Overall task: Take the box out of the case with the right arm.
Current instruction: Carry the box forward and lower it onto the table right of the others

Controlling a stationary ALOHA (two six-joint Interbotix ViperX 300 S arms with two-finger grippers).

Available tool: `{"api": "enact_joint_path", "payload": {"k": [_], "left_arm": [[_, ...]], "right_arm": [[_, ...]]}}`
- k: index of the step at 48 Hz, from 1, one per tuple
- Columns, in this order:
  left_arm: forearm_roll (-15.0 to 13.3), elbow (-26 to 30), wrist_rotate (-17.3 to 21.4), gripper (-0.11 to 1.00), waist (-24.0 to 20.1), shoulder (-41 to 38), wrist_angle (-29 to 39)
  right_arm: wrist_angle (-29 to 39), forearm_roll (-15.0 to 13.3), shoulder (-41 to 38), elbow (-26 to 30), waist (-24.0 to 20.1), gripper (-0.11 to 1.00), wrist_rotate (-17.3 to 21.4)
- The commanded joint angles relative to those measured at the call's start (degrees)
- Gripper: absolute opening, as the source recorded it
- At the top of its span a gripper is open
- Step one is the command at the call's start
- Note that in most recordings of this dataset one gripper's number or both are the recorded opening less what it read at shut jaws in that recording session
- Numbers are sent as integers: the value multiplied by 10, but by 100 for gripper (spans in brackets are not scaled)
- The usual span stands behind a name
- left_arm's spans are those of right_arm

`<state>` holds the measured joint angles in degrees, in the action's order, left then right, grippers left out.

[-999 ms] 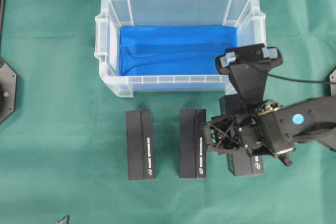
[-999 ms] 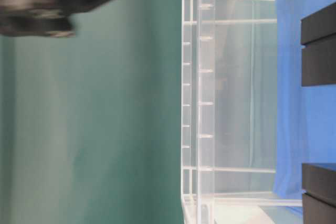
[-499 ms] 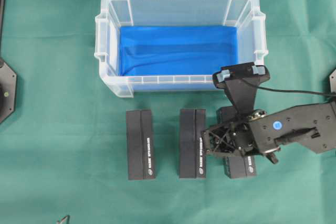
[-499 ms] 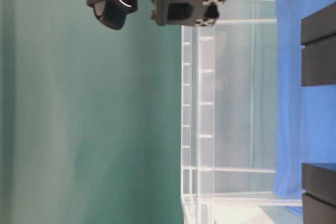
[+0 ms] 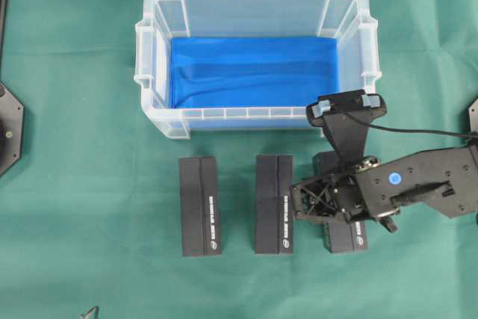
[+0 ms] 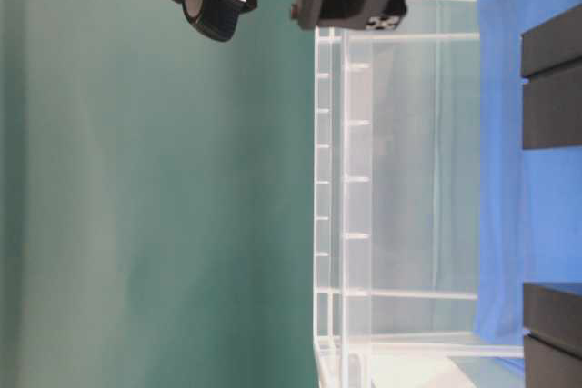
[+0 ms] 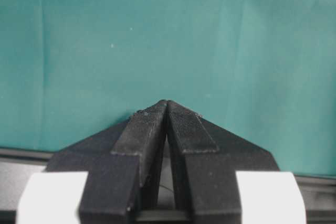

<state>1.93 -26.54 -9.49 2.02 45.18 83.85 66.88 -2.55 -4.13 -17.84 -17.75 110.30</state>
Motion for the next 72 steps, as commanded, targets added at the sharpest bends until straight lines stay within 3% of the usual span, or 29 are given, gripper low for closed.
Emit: {"api": "enact_joint_path", "payload": {"k": [1,8,14,17,25,38,57,72], "left_arm": [[1,13,-1,0,-2,-1,-2],[1,13,0,0,-2,1,-2],[1,14,0,0,-2,1,-2],[1,13,0,0,-2,2,-2],[1,14,0,0,-2,2,-2],[1,15,0,0,-2,2,-2],[1,16,0,0,-2,0,-2],[1,19,-1,0,-2,2,0]], "right_arm": [[-4,3,20,6,-3,65,9],[-2,3,20,10,-4,65,27],[2,3,20,15,-4,89,28],[5,3,20,16,-4,94,28],[8,3,23,17,-4,87,28],[30,3,38,39,-4,87,29],[217,-23,70,172,-4,87,25],[297,-31,79,263,-4,86,11]]}}
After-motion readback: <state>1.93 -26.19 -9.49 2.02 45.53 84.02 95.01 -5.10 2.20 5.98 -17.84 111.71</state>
